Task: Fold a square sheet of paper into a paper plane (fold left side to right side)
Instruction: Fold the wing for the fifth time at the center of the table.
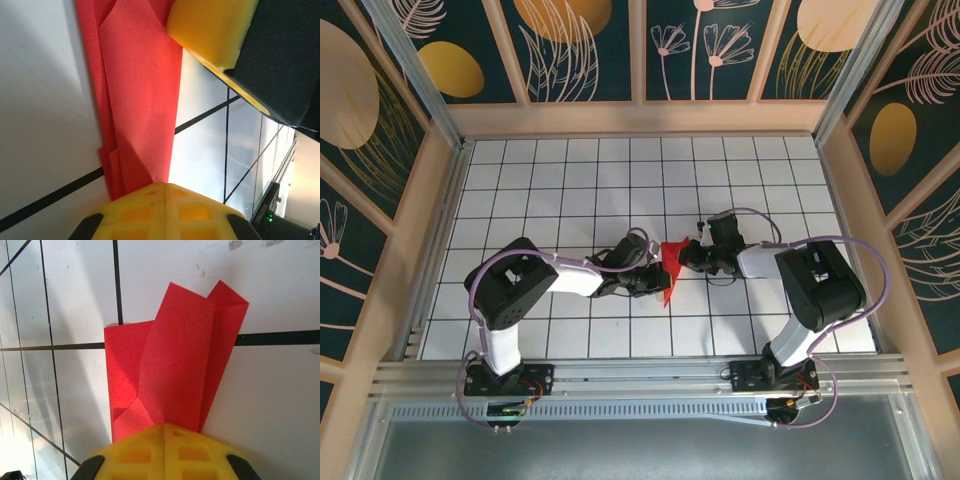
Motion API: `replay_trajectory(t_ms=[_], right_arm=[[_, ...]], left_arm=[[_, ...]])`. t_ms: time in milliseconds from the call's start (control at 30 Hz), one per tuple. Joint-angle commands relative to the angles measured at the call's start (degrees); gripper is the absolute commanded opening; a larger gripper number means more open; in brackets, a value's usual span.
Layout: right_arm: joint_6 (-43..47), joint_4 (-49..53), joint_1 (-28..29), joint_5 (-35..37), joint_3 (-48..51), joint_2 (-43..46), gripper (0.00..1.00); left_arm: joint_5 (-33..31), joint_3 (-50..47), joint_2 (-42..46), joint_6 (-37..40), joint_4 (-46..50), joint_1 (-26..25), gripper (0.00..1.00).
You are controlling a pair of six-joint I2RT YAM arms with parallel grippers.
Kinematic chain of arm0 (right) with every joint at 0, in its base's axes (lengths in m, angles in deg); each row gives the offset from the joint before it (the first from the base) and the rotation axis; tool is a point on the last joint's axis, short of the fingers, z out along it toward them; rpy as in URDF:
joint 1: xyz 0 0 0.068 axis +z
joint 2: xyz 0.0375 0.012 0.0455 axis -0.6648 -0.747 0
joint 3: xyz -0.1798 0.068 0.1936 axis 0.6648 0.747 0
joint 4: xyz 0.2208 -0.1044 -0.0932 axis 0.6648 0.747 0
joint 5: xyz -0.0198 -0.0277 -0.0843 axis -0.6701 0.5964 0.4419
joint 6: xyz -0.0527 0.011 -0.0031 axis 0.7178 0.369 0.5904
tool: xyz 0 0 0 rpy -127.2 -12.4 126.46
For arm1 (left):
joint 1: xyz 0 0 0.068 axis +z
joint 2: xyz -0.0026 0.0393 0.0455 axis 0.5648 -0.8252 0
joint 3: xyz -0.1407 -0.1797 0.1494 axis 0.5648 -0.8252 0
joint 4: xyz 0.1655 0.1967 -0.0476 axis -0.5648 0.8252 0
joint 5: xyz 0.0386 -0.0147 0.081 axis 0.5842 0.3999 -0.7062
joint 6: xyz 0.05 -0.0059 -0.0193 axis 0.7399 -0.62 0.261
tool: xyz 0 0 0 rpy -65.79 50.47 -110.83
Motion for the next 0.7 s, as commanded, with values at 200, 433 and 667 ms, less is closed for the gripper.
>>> replay_trajectory(t_ms=[200,433,667], right_arm=[[1.5,6.89,-0.55,2.68,-0.1,-1.33,0.0],[1.54,6.13,-1.01,0.71,-1.6,4.53,0.0],[2.95,3.13,-1.93,-1.52,2.83,10.54,0.0]], left_arm=[[-0.3,1.4,-2.64,0.76,1.51,-1.35,0.0],[-5.86,3.99,-3.53,4.55,10.15,-2.43,0.0],[-9.19,3.45,-3.28,6.07,13.57,-2.74,0.0]])
